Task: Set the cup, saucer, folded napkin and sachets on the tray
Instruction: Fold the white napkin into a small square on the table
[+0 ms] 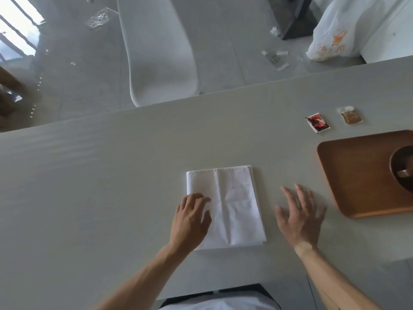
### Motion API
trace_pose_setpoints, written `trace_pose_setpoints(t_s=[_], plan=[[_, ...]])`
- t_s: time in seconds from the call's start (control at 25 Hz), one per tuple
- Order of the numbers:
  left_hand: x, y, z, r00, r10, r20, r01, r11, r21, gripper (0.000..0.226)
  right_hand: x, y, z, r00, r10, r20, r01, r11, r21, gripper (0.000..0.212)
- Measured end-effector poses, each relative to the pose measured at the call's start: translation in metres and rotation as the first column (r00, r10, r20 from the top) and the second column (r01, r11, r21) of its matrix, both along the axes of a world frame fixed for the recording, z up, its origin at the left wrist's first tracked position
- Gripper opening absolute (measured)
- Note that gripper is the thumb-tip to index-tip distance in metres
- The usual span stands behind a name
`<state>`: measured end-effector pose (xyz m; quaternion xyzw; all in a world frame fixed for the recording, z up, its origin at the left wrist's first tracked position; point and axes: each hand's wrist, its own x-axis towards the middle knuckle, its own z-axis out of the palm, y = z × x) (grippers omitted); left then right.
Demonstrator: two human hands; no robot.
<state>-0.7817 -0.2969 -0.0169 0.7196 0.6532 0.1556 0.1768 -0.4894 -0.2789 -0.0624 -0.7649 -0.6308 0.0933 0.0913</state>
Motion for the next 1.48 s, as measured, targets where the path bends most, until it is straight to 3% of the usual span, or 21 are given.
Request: trace_pose_setpoints(t_s=[0.12,0.24,0.4,0.72,1.0,1.08,1.24,1.48], plan=[[0.018,0.009,-0.005,0.998,0.058,-0.013,-0.058,0.998,-0.014,0.046,-0.057,0.017,0.020,0.981,0.184,-0.062,-0.170,0.969,0.177,0.050],[0.033,0.017,-0.017,0.994,-0.028,-0.106,0.026,1.000,-0.018,0.054,-0.118,0.031,0.026,0.902,0.431,-0.034,-0.425,0.898,0.115,0.054],[0.018,0.025,-0.043,0.978,-0.054,-0.199,0.043,0.997,-0.058,0.061,-0.135,0.020,0.007,0.946,0.322,0.028,-0.318,0.943,-0.102,0.063],[0.007,0.026,-0.071,0.956,-0.072,-0.285,0.046,0.994,-0.099,0.079,-0.139,-0.008,-0.018,0.966,0.245,0.079,-0.237,0.966,-0.099,0.065],[0.005,0.031,-0.049,0.956,-0.084,-0.280,0.038,0.985,-0.166,0.072,-0.139,0.005,0.002,0.955,0.287,0.078,-0.272,0.949,-0.158,0.065],[0.005,0.036,-0.045,0.964,-0.062,-0.260,0.033,0.993,-0.116,0.067,-0.138,0.020,0.008,0.948,0.313,0.056,-0.307,0.947,-0.100,0.064],[0.000,0.051,-0.049,0.958,-0.172,-0.229,0.164,0.985,-0.054,0.057,-0.142,0.041,0.001,0.889,0.454,0.063,-0.449,0.890,-0.079,0.058],[-0.002,0.053,-0.065,0.958,-0.138,-0.251,0.118,0.989,-0.095,0.061,-0.139,0.042,-0.019,0.900,0.420,0.112,-0.407,0.905,-0.124,0.065]])
